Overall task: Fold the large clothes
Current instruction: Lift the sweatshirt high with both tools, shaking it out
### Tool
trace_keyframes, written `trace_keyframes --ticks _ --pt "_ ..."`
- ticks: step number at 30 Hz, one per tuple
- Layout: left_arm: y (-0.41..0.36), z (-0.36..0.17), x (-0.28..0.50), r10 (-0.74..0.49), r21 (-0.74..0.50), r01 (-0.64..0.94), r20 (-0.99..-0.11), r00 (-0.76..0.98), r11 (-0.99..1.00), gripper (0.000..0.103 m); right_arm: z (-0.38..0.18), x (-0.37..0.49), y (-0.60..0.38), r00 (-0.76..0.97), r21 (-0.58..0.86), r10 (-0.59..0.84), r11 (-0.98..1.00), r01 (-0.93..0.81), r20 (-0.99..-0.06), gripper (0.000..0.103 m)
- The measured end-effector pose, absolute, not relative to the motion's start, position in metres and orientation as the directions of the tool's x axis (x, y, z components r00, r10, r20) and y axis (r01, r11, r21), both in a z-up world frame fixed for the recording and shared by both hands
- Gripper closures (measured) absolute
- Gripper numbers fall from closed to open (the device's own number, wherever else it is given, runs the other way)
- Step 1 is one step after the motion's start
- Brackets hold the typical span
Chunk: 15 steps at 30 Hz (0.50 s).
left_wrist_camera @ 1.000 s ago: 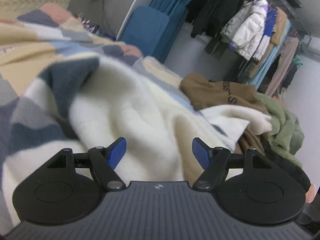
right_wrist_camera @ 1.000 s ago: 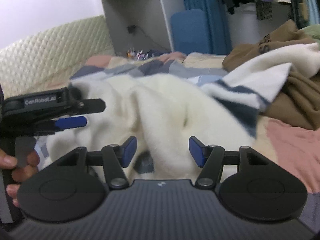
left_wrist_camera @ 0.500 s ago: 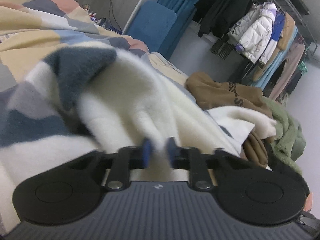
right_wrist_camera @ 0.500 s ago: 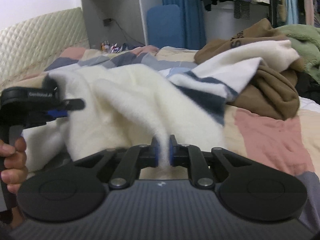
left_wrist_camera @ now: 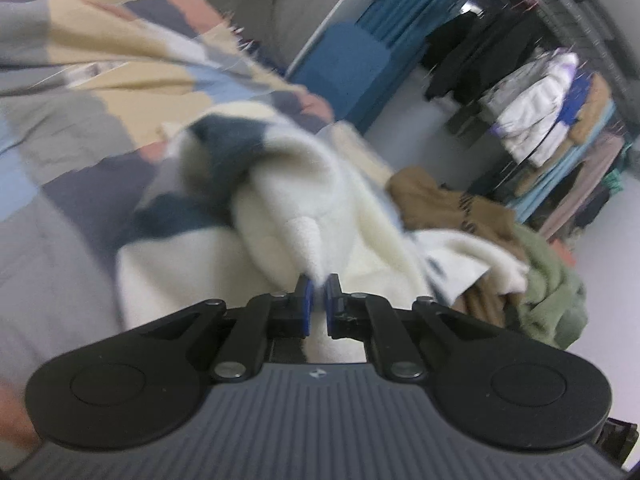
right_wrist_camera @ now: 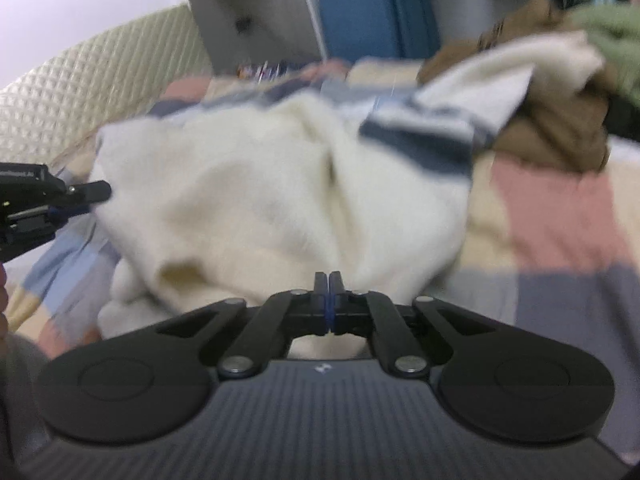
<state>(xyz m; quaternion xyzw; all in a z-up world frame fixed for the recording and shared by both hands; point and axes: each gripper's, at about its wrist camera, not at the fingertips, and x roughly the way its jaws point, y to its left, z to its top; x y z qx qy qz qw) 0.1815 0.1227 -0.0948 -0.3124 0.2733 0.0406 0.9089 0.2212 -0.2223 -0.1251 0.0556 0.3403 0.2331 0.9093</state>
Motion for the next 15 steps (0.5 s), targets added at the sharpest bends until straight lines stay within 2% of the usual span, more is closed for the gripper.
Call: trace_keyframes --ticks 3,7,8,9,10,11,12,13,15 --pt "0.12 -0.101 0.177 -0.063 -0.516 -0.302 -0.575 0.816 0.802 0.095 -0.129 0.223 -0.225 0.641 0.297 0.47 0.882 -0.366 -0.606 0.1" --pt "0.117 -0.106 0.18 -0.055 -0.515 -0.325 -0.592 0.804 0.793 0.091 -0.13 0.228 -0.25 0.655 0.446 0.508 0.851 -0.278 -0.56 0.096" --pt "0.117 -0.107 0.182 -0.065 -0.524 -0.325 -0.595 0.801 0.788 0.086 -0.132 0.23 -0.258 0.662 0.486 0.51 0.839 -0.244 -0.549 0.096" --pt "0.115 -0.109 0.183 -0.079 -0.533 -0.32 -0.596 0.799 0.783 0.067 -0.134 0.232 -0.264 0.664 0.519 0.512 0.828 -0.213 -0.545 0.095" --pt "0.114 -0.112 0.188 -0.096 -0.548 -0.314 -0.593 0.799 0.775 0.04 -0.137 0.234 -0.27 0.664 0.554 0.515 0.813 -0.179 -0.542 0.087" --pt "0.112 -0.115 0.19 -0.109 -0.563 -0.314 -0.594 0.797 0.764 0.031 -0.141 0.237 -0.275 0.662 0.59 0.518 0.795 -0.141 -0.541 0.078" --pt "0.109 -0.118 0.193 -0.117 -0.57 -0.315 -0.595 0.796 0.759 0.028 -0.145 0.241 -0.28 0.657 0.621 0.524 0.777 -0.108 -0.541 0.054" --pt "0.107 -0.122 0.196 -0.125 -0.572 -0.313 -0.599 0.791 0.758 0.028 -0.149 0.243 -0.283 0.653 0.649 0.536 0.755 -0.088 -0.535 0.039" --pt "0.102 -0.134 0.205 -0.151 -0.581 -0.319 -0.619 0.771 0.749 0.028 -0.156 0.246 -0.284 0.65 0.686 0.553 0.725 -0.066 -0.522 0.038"
